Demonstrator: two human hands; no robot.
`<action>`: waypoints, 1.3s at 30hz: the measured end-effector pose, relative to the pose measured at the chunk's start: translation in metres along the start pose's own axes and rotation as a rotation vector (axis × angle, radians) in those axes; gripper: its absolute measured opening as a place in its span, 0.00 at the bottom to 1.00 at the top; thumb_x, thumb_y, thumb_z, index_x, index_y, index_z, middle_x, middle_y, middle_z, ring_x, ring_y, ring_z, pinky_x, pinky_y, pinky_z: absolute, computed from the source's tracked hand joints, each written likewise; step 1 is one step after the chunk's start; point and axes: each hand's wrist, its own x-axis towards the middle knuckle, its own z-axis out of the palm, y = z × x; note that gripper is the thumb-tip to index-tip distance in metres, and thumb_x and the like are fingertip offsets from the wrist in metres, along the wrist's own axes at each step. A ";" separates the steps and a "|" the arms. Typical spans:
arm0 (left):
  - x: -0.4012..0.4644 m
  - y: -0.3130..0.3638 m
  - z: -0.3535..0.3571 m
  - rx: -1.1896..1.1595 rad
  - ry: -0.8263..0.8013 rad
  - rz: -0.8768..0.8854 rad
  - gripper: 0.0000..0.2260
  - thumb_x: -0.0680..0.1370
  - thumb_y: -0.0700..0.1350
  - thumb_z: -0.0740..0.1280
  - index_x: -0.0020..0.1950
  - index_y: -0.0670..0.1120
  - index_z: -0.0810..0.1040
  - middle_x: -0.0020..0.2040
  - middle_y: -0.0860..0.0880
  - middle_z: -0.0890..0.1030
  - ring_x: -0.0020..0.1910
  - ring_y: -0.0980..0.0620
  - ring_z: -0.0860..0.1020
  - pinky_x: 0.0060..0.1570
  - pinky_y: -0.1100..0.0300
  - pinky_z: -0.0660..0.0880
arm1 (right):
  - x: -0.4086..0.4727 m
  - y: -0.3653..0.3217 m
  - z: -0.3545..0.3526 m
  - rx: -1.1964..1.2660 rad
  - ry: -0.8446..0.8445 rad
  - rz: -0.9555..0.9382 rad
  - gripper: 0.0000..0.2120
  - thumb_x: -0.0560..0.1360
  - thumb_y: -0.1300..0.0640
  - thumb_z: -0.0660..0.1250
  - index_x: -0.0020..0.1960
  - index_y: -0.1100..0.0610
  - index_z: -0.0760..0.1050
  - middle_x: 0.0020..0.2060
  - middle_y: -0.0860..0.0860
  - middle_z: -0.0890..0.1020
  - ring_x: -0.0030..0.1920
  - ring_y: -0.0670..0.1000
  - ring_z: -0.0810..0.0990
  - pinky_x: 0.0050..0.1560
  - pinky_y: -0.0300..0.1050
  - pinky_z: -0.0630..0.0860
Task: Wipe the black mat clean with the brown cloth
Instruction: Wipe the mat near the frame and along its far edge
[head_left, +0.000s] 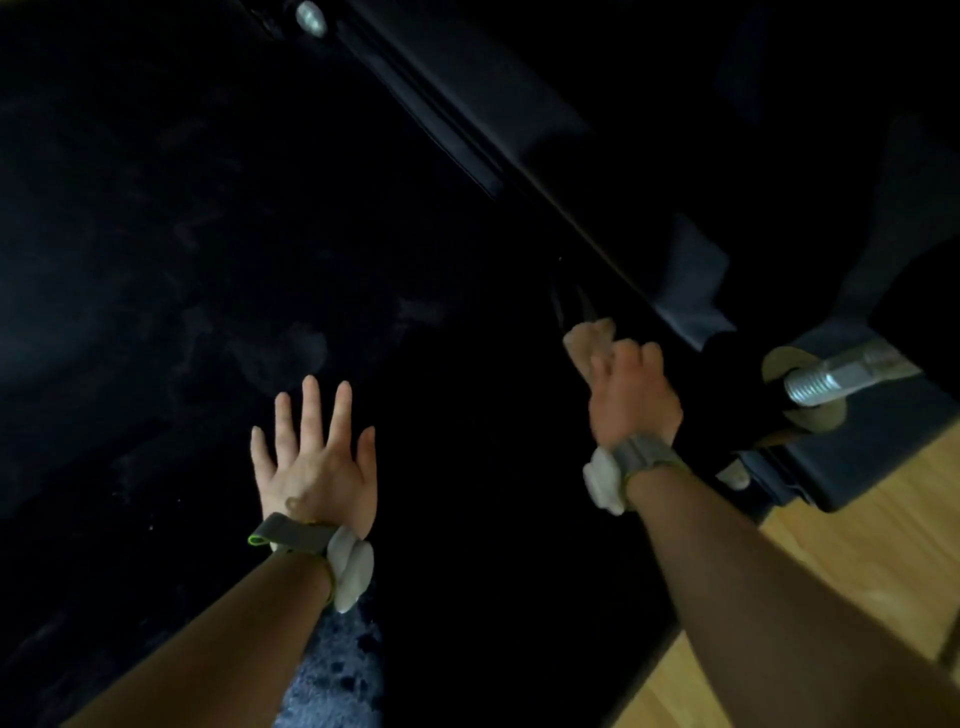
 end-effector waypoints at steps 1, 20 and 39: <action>0.001 0.002 0.000 0.001 0.011 0.003 0.26 0.79 0.61 0.45 0.77 0.56 0.50 0.78 0.50 0.49 0.76 0.45 0.46 0.73 0.43 0.44 | 0.004 0.005 -0.004 -0.030 0.024 0.038 0.10 0.81 0.53 0.57 0.57 0.58 0.70 0.54 0.57 0.72 0.44 0.59 0.77 0.36 0.46 0.71; -0.007 0.013 -0.006 0.073 -0.023 -0.005 0.26 0.80 0.61 0.45 0.77 0.57 0.45 0.78 0.50 0.44 0.76 0.41 0.43 0.72 0.40 0.43 | -0.045 0.010 -0.004 0.034 -0.103 -0.019 0.16 0.82 0.47 0.50 0.63 0.56 0.63 0.56 0.57 0.68 0.38 0.56 0.71 0.34 0.46 0.69; -0.108 0.087 0.030 0.065 -0.057 0.088 0.25 0.79 0.61 0.44 0.76 0.61 0.45 0.78 0.55 0.44 0.76 0.44 0.42 0.71 0.39 0.41 | -0.123 0.054 0.004 0.154 -0.149 -0.332 0.12 0.80 0.50 0.59 0.58 0.56 0.73 0.52 0.56 0.73 0.41 0.60 0.78 0.34 0.47 0.70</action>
